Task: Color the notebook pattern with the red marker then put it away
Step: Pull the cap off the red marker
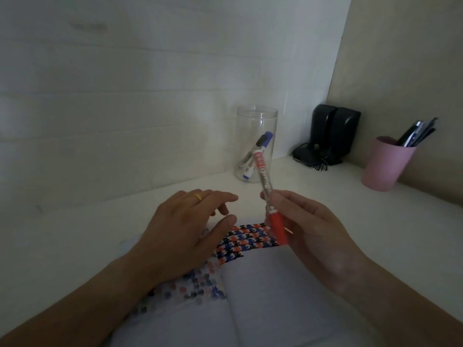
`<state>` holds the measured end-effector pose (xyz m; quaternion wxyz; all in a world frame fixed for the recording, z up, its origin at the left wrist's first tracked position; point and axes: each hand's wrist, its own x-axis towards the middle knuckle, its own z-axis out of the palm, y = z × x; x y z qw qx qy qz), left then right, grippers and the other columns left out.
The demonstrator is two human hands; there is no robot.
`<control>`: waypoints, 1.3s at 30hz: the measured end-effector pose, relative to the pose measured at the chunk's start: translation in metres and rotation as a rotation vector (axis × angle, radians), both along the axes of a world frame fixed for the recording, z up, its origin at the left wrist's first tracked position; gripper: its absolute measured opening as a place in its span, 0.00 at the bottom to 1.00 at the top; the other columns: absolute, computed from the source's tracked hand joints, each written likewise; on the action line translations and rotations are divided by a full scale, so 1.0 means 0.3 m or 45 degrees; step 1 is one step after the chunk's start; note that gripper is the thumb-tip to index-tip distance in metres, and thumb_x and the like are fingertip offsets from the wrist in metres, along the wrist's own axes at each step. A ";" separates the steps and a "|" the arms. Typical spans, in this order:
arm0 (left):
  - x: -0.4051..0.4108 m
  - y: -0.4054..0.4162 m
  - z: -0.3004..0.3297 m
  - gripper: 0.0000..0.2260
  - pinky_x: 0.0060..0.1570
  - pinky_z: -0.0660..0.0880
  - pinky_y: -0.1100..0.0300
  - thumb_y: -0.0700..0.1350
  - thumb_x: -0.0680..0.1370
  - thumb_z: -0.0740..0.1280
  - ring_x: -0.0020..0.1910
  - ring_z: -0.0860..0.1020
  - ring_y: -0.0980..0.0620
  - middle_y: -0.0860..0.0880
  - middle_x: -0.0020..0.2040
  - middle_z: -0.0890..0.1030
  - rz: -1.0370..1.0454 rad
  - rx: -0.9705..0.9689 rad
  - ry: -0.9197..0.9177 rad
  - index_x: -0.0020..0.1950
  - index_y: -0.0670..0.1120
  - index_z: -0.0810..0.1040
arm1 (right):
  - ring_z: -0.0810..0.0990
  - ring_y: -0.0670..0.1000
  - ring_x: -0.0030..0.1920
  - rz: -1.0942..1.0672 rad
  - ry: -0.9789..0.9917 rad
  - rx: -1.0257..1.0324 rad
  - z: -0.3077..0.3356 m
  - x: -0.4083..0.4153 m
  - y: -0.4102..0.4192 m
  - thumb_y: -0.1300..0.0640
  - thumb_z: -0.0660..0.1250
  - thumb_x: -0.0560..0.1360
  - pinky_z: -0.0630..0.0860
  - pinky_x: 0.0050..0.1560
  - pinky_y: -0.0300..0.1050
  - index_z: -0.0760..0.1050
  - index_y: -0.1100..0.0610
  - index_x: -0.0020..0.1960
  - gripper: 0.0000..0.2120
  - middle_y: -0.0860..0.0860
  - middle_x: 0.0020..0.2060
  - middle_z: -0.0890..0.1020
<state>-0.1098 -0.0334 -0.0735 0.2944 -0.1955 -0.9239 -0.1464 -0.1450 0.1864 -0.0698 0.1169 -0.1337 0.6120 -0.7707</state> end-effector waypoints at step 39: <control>0.055 -0.026 0.053 0.19 0.31 0.65 0.72 0.50 0.85 0.55 0.27 0.68 0.59 0.57 0.27 0.68 -0.273 0.543 -0.154 0.34 0.56 0.67 | 0.72 0.47 0.22 -0.276 0.223 -0.105 0.099 0.043 0.047 0.53 0.71 0.69 0.68 0.22 0.37 0.82 0.55 0.32 0.09 0.51 0.23 0.78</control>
